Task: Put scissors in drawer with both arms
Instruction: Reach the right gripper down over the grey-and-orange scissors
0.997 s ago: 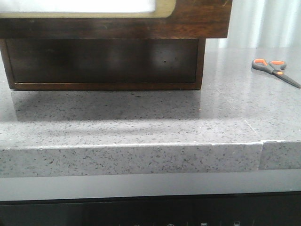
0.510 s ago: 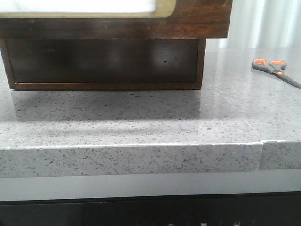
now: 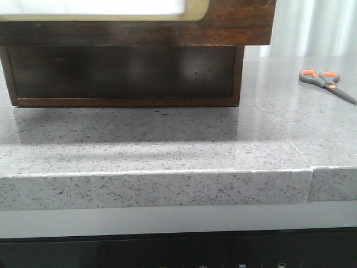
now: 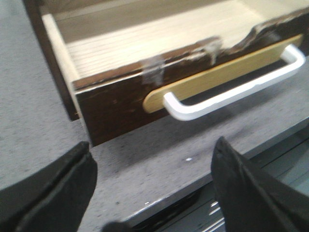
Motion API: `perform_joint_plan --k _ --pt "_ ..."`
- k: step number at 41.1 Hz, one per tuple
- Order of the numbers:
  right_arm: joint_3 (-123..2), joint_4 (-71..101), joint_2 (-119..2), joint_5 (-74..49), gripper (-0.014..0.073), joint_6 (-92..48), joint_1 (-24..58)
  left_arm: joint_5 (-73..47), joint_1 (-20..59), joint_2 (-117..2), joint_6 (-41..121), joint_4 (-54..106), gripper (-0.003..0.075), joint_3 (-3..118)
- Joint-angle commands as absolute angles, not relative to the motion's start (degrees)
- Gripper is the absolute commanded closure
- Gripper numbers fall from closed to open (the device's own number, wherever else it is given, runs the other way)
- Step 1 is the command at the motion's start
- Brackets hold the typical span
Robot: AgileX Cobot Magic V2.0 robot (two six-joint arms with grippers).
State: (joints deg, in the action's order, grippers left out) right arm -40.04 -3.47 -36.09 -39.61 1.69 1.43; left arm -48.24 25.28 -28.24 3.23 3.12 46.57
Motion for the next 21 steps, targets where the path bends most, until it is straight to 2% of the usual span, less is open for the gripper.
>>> perform_joint_plan --k 1,8,21 --pt "-41.8 -4.3 -36.5 -34.8 0.0050 1.6 1.2 -42.1 26.5 -28.5 0.7 3.1 0.0227 48.6" --pt "-43.9 -3.7 -39.9 -35.9 0.0051 1.7 1.2 -41.7 26.5 -28.5 0.7 3.1 0.0227 48.6" --pt "-58.3 -1.0 -60.8 -42.9 0.0051 1.7 1.2 -41.7 26.5 -28.5 0.7 3.2 0.0227 48.6"
